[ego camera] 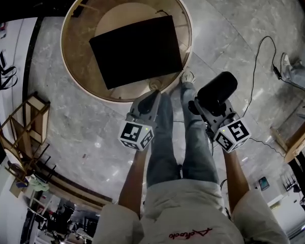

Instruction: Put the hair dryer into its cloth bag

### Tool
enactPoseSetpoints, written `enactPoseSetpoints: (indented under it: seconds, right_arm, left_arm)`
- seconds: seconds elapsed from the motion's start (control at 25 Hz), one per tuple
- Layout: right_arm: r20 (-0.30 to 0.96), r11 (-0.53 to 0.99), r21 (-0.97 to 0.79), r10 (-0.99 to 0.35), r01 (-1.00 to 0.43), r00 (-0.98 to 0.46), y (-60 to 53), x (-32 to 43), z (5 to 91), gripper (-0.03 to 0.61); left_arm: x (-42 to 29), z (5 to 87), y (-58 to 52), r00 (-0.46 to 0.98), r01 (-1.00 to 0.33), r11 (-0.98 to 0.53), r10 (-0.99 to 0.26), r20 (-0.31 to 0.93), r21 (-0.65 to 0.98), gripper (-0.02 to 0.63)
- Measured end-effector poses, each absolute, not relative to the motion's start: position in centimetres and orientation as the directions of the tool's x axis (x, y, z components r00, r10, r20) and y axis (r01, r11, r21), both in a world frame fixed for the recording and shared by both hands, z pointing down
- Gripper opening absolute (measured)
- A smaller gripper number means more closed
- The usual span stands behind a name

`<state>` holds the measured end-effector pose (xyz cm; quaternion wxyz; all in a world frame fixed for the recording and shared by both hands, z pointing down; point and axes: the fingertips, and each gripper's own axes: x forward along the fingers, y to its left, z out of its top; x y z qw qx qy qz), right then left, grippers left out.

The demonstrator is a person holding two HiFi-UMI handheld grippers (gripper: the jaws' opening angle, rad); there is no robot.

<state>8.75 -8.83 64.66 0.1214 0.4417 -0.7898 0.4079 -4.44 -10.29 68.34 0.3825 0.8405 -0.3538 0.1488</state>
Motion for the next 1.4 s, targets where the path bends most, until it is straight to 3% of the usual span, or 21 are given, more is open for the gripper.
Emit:
enactPoseSetpoints:
  seconds: [0.76, 1.12, 1.16, 1.2, 1.24, 1.4]
  right_arm:
    - [0.553, 0.317, -0.554, -0.551, -0.770, -0.625, -8.4, 12.6, 67.4, 0.198]
    - [0.558, 0.311, -0.564, -0.539, -0.765, -0.631, -8.7, 16.1, 69.0, 0.198]
    - [0.558, 0.308, -0.566, -0.541, -0.765, -0.630, -8.8, 16.5, 69.1, 0.198]
    - [0.556, 0.305, -0.567, -0.543, -0.765, -0.629, -8.9, 16.8, 69.2, 0.198]
    - [0.554, 0.303, -0.569, -0.545, -0.764, -0.629, -9.0, 17.2, 69.2, 0.198]
    - [0.553, 0.297, -0.568, -0.553, -0.767, -0.623, -9.3, 18.7, 69.4, 0.198]
  left_arm:
    - [1.5, 72.9, -12.8, 0.668, -0.742, -0.410, -0.506, 0.545, 0.530, 0.032]
    - [4.2, 75.8, -14.8, 0.555, -0.829, -0.393, -0.493, 0.671, 0.397, 0.034]
    - [4.6, 76.2, -14.8, 0.539, -0.837, -0.395, -0.480, 0.692, 0.378, 0.061]
    - [5.0, 76.7, -14.9, 0.522, -0.845, -0.396, -0.465, 0.715, 0.360, 0.149]
    - [5.4, 77.2, -15.0, 0.503, -0.853, -0.398, -0.449, 0.739, 0.339, 0.176]
    - [6.6, 78.9, -16.1, 0.404, -0.877, -0.429, -0.417, 0.814, 0.216, 0.184]
